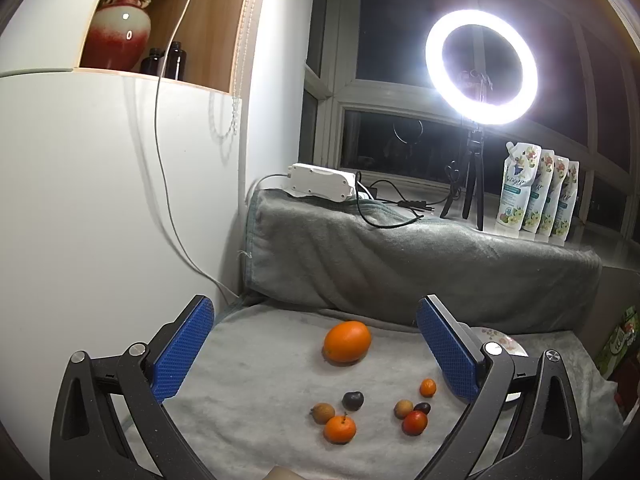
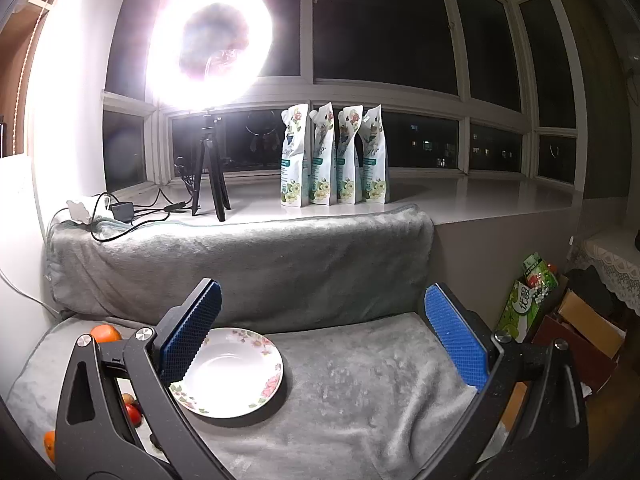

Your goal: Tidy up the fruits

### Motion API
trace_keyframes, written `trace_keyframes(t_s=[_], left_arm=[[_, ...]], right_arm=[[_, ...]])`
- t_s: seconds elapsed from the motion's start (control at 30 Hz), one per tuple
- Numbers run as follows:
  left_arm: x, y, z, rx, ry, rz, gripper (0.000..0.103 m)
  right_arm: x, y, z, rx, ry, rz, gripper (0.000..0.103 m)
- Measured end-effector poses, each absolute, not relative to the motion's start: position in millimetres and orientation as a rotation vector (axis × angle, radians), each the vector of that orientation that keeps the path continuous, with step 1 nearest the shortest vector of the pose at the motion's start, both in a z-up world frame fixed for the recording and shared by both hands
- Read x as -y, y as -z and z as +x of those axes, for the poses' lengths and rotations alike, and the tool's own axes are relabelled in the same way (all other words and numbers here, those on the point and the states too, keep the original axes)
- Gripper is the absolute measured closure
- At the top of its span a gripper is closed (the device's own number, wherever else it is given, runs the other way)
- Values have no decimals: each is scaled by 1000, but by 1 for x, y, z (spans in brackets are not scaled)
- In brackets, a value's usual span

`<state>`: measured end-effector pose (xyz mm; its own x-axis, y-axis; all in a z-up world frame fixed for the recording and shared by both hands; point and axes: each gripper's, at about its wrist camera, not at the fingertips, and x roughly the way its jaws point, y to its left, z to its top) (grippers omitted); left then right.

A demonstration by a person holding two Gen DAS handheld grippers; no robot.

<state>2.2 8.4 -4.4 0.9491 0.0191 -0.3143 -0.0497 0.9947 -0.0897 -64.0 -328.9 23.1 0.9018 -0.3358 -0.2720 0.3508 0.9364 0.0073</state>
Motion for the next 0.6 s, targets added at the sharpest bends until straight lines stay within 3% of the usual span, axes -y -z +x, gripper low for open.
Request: trace_keyframes(t_s=[0.6], left_arm=[[-9,6,2,-318,-37,-98,2]], right_arm=[[328,-21,-64,-270,355,54,0]])
